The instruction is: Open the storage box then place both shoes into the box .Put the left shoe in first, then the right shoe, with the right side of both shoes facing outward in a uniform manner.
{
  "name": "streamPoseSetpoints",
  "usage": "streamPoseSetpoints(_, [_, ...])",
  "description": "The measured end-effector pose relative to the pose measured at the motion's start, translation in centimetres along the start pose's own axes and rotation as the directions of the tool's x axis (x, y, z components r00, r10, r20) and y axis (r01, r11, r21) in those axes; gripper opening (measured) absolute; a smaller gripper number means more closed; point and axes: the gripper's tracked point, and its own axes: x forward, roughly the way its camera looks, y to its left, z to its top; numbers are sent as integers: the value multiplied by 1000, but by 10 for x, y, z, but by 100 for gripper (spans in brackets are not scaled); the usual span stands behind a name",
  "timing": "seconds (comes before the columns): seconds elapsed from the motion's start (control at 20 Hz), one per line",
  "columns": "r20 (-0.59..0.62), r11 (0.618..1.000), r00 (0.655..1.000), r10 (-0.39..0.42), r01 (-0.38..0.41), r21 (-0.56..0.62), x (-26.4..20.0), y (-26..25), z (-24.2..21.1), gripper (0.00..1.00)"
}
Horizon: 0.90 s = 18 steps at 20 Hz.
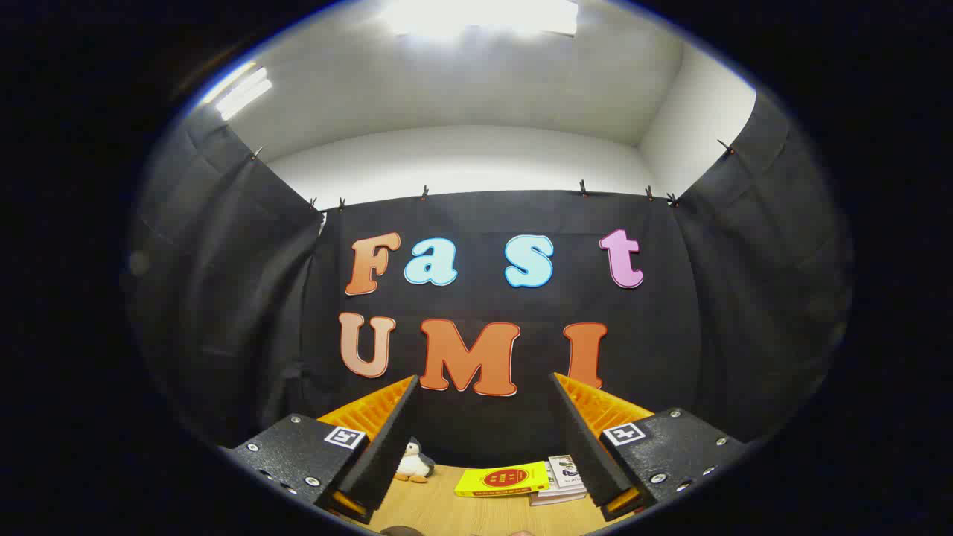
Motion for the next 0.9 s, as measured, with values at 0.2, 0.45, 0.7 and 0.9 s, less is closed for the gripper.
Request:
streamPoseSetpoints(0.2, [-8, 1000, 1000, -11, 11, 3, 0, -2, 1, 100])
streamPoseSetpoints(0.45, [-15, 1000, 1000, -4, 5, 23, 4, -8, 3, 100])
streamPoseSetpoints(0.7, [-10, 1000, 1000, -5, 5, 16, 5, -10, 3, 100])
streamPoseSetpoints(0.9, [-22, 999, 999, 36, -35, 33, 3, -1, -5, 100])
